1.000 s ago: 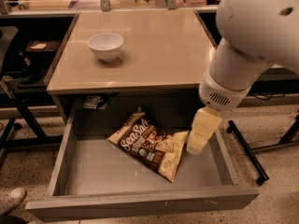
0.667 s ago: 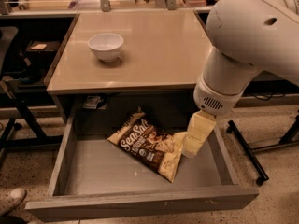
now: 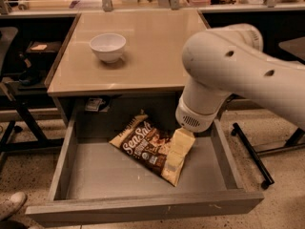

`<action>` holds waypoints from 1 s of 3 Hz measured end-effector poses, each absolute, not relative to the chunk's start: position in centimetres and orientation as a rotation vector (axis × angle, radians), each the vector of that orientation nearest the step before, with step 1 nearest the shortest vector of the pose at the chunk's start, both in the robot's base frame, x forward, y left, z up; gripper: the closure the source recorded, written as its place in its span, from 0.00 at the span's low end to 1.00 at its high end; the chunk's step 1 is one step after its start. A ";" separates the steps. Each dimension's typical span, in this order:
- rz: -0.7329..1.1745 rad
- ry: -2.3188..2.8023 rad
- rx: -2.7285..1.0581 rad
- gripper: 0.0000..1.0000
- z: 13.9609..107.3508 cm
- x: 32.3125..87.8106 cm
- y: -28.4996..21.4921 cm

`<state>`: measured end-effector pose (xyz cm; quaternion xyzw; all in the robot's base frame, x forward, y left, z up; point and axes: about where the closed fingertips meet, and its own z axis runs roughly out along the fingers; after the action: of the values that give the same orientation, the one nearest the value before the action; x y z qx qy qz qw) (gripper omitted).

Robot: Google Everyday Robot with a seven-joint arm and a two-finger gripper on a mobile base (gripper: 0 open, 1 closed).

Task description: Pick brown chip bag from top drawer and place on counter

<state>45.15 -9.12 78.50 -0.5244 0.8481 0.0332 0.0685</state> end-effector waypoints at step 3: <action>0.139 2.660 -1.452 0.00 70.6 47.7 -4.6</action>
Offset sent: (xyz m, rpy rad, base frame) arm 0.0392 0.0702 -0.1227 0.0266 0.0845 -0.1409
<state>47.69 -4.62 70.56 -0.4779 0.8756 0.0456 0.0539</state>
